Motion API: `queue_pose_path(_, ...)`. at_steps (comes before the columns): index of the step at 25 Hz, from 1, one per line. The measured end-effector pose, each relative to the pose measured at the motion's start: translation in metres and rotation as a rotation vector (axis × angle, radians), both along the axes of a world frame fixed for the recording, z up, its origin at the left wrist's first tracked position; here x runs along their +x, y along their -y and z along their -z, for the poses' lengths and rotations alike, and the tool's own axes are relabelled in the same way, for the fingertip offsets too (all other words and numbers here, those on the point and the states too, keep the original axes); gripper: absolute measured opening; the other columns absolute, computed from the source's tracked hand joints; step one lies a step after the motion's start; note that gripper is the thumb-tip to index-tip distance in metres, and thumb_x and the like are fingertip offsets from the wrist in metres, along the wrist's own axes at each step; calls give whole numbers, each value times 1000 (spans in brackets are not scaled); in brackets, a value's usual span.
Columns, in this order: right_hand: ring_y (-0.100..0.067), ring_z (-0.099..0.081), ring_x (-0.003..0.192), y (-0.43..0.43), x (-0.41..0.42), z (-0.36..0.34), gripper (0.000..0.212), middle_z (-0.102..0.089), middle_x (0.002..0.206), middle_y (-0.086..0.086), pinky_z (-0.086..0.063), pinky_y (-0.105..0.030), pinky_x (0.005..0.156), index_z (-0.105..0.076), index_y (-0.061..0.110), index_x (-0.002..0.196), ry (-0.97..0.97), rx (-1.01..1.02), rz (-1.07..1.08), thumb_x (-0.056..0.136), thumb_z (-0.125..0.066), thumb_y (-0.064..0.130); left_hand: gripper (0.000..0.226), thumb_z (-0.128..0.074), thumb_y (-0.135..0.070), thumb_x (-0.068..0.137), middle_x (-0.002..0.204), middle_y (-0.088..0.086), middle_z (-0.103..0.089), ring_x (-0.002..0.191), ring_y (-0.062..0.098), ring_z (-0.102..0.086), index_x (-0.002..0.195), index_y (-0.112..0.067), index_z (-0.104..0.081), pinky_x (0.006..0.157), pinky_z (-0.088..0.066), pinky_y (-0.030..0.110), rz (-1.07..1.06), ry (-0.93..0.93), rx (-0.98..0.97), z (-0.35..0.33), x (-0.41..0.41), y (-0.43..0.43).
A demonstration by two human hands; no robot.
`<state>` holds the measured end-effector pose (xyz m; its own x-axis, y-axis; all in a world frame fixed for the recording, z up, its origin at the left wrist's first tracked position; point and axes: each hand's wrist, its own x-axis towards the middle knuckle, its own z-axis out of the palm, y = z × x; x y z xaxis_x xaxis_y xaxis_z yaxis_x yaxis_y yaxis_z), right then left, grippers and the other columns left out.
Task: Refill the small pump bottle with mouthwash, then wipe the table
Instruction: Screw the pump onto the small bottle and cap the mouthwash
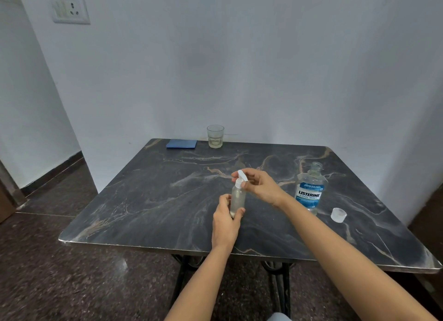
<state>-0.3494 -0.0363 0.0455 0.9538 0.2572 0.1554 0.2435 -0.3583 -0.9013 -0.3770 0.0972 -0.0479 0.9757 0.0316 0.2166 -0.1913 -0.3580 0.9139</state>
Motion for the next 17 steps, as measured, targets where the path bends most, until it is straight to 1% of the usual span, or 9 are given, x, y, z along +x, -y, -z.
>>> queue_pose_path(1, -7, -61, 110, -1, 2, 2, 23, -69, 110, 9, -45, -32, 98, -65, 26, 110, 44, -50, 41, 92, -60, 14, 36, -66, -24, 90, 113, -8, -60, 100, 9, -58, 119, -27, -46, 87, -49, 30, 0, -1, 0, 0, 1, 0)
queue_pose_path(3, -6, -60, 105, -6, 3, 7, 20, -69, 106, 10, -44, -29, 95, -67, 26, 107, 128, -136, 156, 90, -62, 16, 36, -66, -24, 89, 113, -7, -61, 101, 11, -59, 119, -28, -46, 87, -51, 31, 0, -2, -6, 1, 2, 0)
queue_pose_path(6, -11, -59, 103, -14, 0, 15, 23, -68, 106, 4, -46, -30, 95, -66, 19, 111, 201, -196, 299, 88, -64, 16, 36, -66, -23, 89, 112, -6, -62, 101, 12, -60, 119, -27, -46, 87, -51, 32, 1, 2, -6, 3, 4, 0)
queue_pose_path(8, -12, -58, 106, -15, -2, 15, 24, -66, 110, 2, -45, -32, 97, -64, 18, 113, 186, -210, 303, 89, -63, 16, 37, -66, -23, 90, 113, -5, -62, 102, 12, -59, 120, -27, -46, 88, -51, 32, 5, -5, -5, 4, 4, 0)
queue_pose_path(10, -11, -57, 110, -12, -2, 8, 23, -66, 113, 4, -42, -32, 98, -65, 19, 112, 139, -212, 250, 89, -64, 15, 38, -66, -24, 90, 114, -5, -61, 102, 13, -59, 122, -28, -46, 90, -51, 35, 1, -6, -4, 4, 3, 0)
queue_pose_path(11, -9, -57, 109, -10, -1, 3, 23, -66, 112, 7, -42, -30, 98, -65, 20, 110, 115, -204, 209, 87, -66, 14, 39, -66, -24, 90, 115, -6, -60, 103, 12, -58, 124, -27, -47, 90, -51, 35, -1, 0, 0, 4, 4, 0)
queue_pose_path(13, -1, -57, 103, -6, -3, -3, 27, -66, 107, 13, -43, -23, 93, -66, 22, 105, 94, -198, 142, 81, -71, 12, 42, -65, -25, 90, 117, -7, -57, 106, 11, -55, 130, -23, -49, 93, -49, 33, -3, 9, 27, 4, 4, 1)
queue_pose_path(15, 5, -58, 97, -8, -5, -4, 29, -66, 102, 15, -42, -15, 84, -68, 22, 102, 105, -202, 162, 76, -75, 11, 41, -64, -26, 91, 116, -6, -54, 106, 12, -54, 129, -18, -53, 92, -48, 32, -2, 17, 71, 3, 4, 2)
queue_pose_path(17, 2, -60, 96, -13, -6, -2, 28, -69, 101, 10, -43, -16, 83, -70, 21, 99, 133, -177, 240, 74, -76, 10, 39, -65, -26, 91, 114, -5, -54, 105, 13, -55, 128, -17, -55, 91, -49, 32, -5, 21, 85, 3, 5, 2)
